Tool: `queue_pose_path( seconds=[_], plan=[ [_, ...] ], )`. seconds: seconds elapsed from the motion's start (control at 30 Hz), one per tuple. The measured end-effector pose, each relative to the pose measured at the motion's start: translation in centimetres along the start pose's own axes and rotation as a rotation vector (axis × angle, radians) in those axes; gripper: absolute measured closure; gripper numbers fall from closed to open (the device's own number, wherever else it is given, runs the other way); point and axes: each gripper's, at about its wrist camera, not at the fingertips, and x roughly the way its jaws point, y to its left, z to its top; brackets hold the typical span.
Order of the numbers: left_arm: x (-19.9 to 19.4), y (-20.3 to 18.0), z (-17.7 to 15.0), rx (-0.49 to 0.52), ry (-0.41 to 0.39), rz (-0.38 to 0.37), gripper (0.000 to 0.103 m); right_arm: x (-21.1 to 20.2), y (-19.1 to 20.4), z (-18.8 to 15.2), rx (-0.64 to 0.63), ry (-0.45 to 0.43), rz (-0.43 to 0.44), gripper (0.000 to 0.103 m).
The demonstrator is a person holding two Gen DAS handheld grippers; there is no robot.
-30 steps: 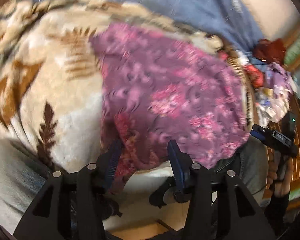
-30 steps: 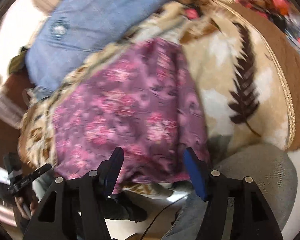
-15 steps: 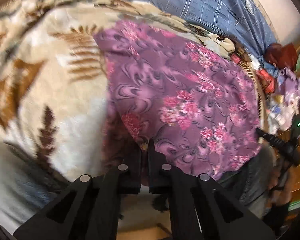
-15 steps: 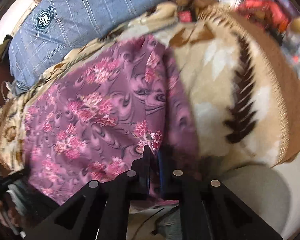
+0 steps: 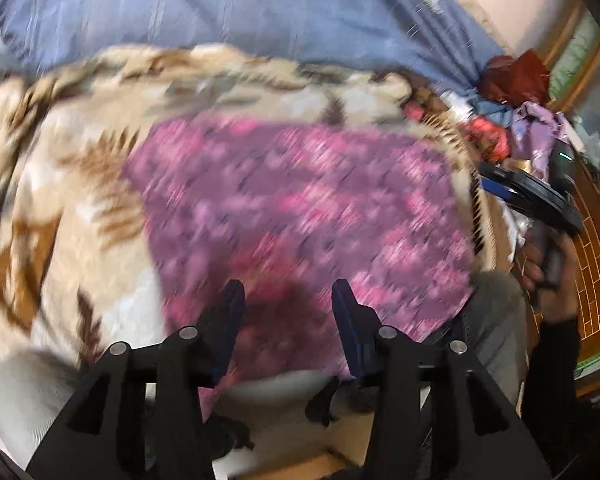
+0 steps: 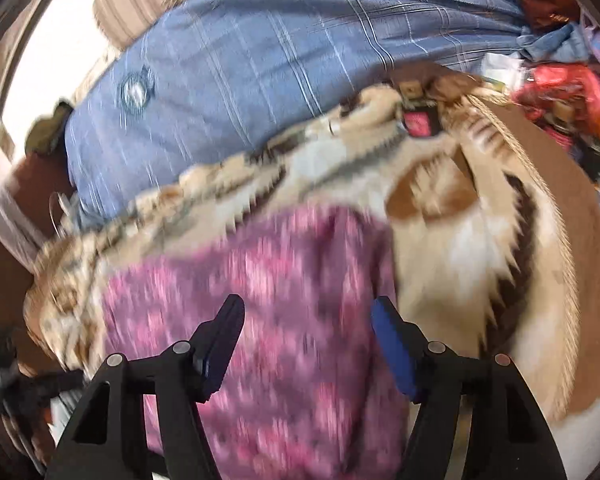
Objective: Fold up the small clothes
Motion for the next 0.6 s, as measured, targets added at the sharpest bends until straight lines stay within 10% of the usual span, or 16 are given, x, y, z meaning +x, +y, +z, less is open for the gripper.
queue_pose_path(
  seconds=[0.27,0.4,0.6],
  plan=[
    [6.6,-2.4,5.5,-0.069,0.017,-0.059,0.049,4.9,-3.6,3.8,0.153,0.006,-0.022,0.054],
    [9.6,-5.3,6.6,-0.026,0.041,-0.056,0.049,6.1,-4.7,2.4,0.148,0.067,0.141,0.074],
    [14.1,-6.0,7.1,-0.034,0.115,-0.016,0.049,6.9,-5.3,2.4,0.153,0.081,0.041,0.099]
  ],
)
